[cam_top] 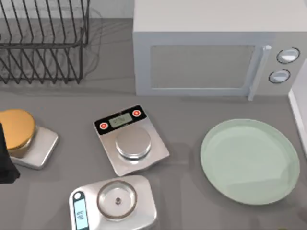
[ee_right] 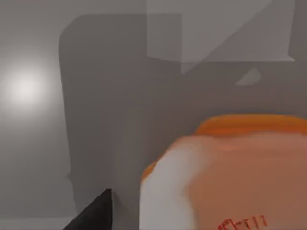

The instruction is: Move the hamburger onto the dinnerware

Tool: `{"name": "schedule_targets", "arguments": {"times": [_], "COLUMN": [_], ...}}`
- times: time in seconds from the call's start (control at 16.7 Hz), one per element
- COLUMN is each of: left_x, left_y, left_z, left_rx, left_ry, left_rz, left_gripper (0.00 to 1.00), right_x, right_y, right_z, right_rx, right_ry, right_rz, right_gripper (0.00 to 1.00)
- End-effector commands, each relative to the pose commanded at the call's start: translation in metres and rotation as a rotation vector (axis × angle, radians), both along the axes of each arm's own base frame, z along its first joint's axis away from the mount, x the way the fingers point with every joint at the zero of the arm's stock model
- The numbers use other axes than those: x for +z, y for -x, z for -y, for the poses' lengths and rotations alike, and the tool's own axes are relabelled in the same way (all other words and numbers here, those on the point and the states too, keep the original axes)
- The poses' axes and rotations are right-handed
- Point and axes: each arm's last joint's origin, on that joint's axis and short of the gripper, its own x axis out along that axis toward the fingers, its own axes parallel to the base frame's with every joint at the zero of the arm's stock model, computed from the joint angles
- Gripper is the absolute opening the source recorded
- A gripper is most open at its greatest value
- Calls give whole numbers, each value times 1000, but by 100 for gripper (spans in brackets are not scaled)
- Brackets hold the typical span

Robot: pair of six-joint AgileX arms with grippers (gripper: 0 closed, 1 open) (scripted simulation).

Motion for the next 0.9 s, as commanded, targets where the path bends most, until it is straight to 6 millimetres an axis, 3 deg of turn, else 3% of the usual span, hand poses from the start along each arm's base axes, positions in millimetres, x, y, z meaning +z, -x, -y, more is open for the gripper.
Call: {"name": "schedule_targets", "arguments": {"times": [0.18,0.42,0.9], "left_x": [0,0,0], "left_y": [0,0,0], "left_z": [0,0,0], "left_rx": [0,0,0], "left_ry": [0,0,0], "left_rz": [0,0,0], "left_gripper": [100,100,100], "right_x": [-17,-18,-18], "right_y": [3,4,4], "right_z": [0,0,0], "right_rx": [1,1,1], "right_ry": [0,0,0], "right_rz": [-9,-10,-10], "right_gripper": [100,100,40]}}
